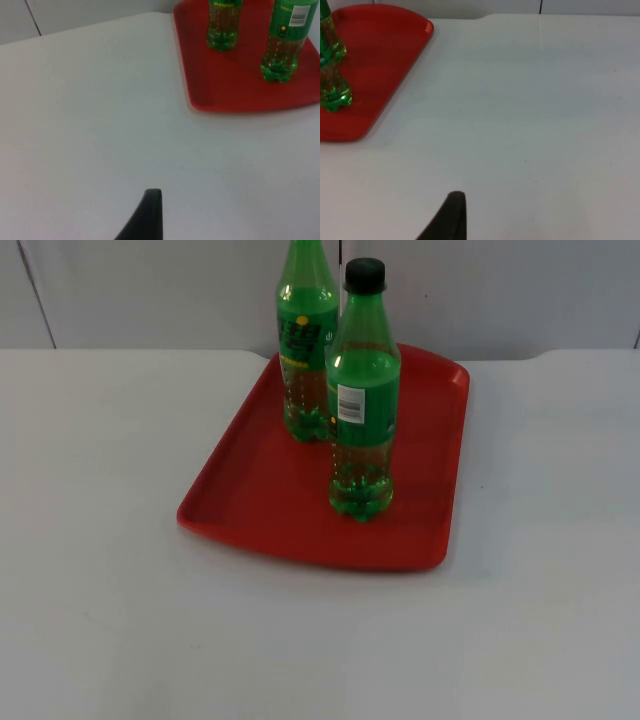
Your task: Place the bottle upright on the tray.
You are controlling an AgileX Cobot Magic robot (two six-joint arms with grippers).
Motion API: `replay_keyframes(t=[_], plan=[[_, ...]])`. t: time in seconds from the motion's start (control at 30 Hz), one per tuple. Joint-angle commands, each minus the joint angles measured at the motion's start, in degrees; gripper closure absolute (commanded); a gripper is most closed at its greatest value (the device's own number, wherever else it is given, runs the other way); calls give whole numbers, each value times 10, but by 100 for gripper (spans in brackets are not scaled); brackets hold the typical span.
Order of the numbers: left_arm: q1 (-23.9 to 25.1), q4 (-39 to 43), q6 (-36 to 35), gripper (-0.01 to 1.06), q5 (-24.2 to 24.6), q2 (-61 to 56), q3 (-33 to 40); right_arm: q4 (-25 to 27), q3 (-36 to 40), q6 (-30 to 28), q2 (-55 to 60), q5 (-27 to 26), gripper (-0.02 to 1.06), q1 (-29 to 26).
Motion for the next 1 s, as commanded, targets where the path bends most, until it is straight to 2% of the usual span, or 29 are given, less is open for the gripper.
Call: replay_keyframes(t=[0.0, 0.33, 0.83, 0.97], plan=[[-1, 1, -5, 12, -1, -2, 3, 0, 0, 1, -2, -2, -1, -5], [48, 4, -5, 12, -1, -2, 3, 0, 0, 1, -2, -2, -1, -5], [158, 8, -5, 12, -1, -2, 3, 1, 0, 1, -2, -2, -1, -4], [174, 8, -5, 12, -1, -2, 3, 1, 0, 1, -2, -2, -1, -4]])
